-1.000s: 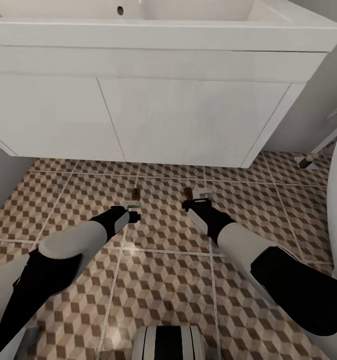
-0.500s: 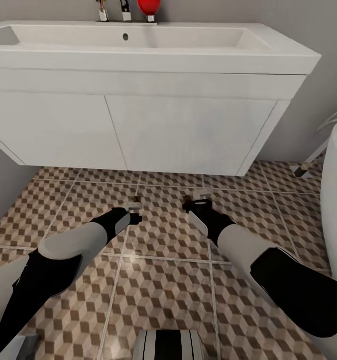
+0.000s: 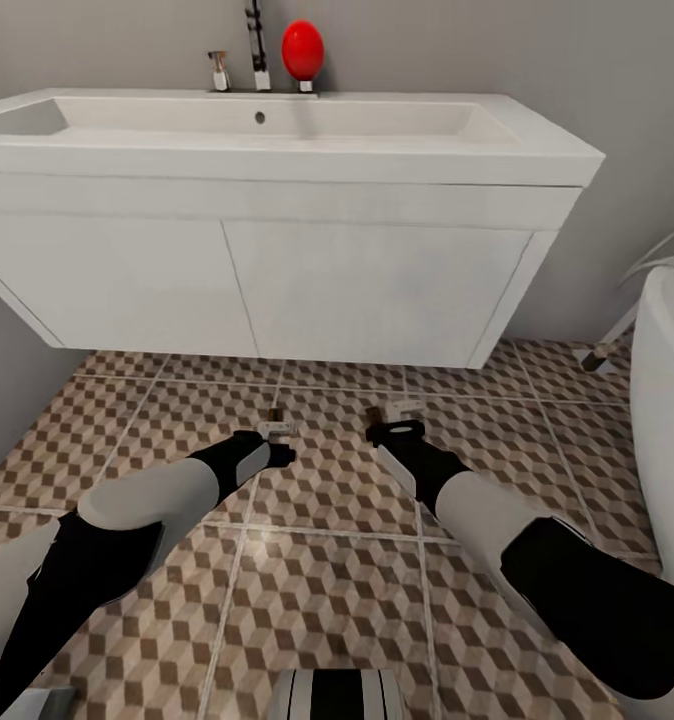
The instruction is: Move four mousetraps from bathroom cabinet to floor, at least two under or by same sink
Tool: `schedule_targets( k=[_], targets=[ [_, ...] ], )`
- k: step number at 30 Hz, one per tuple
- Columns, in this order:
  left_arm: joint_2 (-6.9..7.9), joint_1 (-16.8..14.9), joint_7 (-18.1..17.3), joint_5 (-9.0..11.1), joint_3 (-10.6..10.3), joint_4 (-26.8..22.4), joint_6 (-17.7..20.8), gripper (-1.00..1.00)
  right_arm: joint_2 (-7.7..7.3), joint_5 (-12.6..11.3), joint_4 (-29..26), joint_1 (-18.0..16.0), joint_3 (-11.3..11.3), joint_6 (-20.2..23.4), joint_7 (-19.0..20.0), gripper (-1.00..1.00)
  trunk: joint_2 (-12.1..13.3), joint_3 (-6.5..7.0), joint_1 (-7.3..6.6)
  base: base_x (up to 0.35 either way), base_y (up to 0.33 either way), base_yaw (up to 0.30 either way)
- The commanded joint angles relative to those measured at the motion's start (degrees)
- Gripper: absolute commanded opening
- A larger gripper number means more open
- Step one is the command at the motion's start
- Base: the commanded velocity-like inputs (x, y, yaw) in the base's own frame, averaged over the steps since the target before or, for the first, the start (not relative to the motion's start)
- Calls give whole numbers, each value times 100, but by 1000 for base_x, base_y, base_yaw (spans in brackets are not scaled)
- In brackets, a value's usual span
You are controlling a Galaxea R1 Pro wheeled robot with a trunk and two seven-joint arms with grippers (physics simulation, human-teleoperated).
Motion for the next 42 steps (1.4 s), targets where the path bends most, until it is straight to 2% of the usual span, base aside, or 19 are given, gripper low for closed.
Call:
schedule_targets(
  k=[1,5,9,13,22,28,31,36,37,42],
  targets=[
    [5,82,35,40,-31,-21,9,100,-3,-29,-10,91,61,33,-36,100,0,19,-3,0,0,0],
    [11,359,35,26,-31,-32,0,100,-10,13,-11,326,116,26,-35,100,5,108,-14,0,0,0],
    [17,620,40,10,-36,-36,-45,100,-28,164,-1,512,167,-62,-33,100,11,196,-24,0,0,0],
    [33,975,42,-12,-45,-42,-198,100,-40,302,127,778,187,-446,-29,100,16,285,-34,0,0,0],
    [53,1560,43,-27,-55,-37,-387,100,-45,354,482,1065,195,-684,-25,100,28,484,-57,0,0,0],
    [109,2033,43,-23,-57,-26,-645,100,-54,536,569,1511,200,-1116,-20,100,36,617,-73,0,0,0],
    [129,2215,43,-23,-57,-27,-863,100,-51,758,580,1776,205,-1408,-19,100,40,684,-81,0,0,0],
    [164,2503,43,-21,-58,-18,-1245,100,-44,1285,588,2211,214,-1805,-19,100,47,794,-94,0,0,0],
    [199,2712,43,11,-56,-1,-1497,100,-41,1881,587,2642,213,-2017,-19,100,48,816,-96,0,0,0],
    [213,2805,43,33,-55,-16,-1590,100,-73,2038,591,2994,210,-2311,-19,100,55,927,-109,0,0,0]
  ],
)
